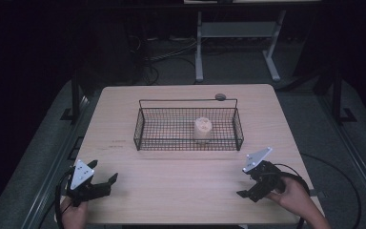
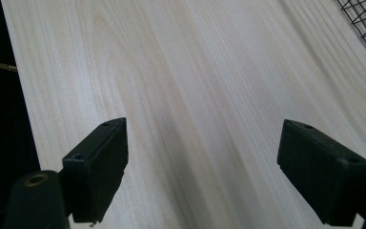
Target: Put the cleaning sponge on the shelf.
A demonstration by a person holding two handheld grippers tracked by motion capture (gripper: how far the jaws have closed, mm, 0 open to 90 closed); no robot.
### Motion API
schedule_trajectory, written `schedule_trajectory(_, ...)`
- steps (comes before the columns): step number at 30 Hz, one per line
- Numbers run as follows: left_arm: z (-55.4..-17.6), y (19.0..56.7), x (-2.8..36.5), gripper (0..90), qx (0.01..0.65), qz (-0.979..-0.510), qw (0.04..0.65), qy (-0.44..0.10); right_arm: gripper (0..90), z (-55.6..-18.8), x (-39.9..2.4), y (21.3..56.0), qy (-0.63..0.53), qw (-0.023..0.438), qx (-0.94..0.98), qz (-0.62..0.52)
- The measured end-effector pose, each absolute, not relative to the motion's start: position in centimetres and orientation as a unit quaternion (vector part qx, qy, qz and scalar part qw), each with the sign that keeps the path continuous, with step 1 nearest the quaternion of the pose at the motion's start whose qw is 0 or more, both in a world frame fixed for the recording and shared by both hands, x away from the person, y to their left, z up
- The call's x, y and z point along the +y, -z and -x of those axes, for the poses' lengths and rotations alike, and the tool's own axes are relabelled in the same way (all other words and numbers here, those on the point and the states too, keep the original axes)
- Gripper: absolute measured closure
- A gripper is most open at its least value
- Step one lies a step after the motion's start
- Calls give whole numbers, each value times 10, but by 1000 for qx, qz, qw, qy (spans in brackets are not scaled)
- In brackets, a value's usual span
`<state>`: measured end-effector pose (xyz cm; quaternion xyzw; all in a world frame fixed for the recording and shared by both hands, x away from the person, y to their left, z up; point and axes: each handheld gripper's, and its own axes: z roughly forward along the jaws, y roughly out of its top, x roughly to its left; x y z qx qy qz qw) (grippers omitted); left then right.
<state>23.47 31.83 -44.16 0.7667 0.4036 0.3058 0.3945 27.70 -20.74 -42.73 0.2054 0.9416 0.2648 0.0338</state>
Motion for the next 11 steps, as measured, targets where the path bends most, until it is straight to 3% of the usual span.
schedule_trajectory(11, -236, 442, 317, 137, 401, -770, 393, -304, 170, -259, -209, 435, -282, 47, 933, -220)
